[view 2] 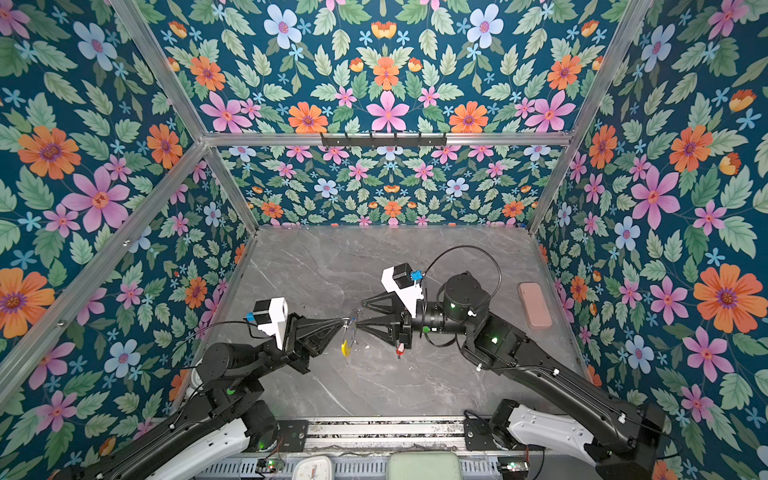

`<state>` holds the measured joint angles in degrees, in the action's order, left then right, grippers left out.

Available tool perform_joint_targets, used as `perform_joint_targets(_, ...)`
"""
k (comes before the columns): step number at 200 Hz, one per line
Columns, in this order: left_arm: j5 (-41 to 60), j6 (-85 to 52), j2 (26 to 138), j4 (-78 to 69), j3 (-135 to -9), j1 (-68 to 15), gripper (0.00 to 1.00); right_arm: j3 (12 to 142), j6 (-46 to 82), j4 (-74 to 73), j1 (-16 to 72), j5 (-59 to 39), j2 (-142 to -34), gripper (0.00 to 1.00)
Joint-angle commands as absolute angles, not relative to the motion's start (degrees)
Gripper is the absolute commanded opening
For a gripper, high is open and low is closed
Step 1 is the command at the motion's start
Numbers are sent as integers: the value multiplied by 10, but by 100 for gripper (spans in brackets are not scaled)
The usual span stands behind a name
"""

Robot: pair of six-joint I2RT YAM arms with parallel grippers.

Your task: Remove the keys from the keyring

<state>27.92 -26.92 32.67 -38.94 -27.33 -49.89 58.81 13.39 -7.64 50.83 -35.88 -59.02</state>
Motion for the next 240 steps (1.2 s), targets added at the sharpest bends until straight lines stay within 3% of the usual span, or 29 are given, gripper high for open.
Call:
perform_joint_targets(1,267,-273,323,-430,-272,-498,0,581,188,-178,509,-387,-602,50)
perform_joint_targets(96,230,-267,319,-427,-264,-498,0,584,200,-188,521,-409,-631,22)
perform_joint_targets(133,221,-265,320,-422,-265,-499,0,587,201,-186,522,-414,-637,18)
perform_joint_targets(201,222,-267,330,-426,-265,-498,0,590,197,-168,522,-412,-641,0)
perform_joint_targets(219,215,-275,329,-412,-268,-498,0,595,189,-145,523,-409,-636,0)
perform_joint_targets(240,210,-279,314,-367,-275,-499,34,618,157,-53,522,-396,-624,0)
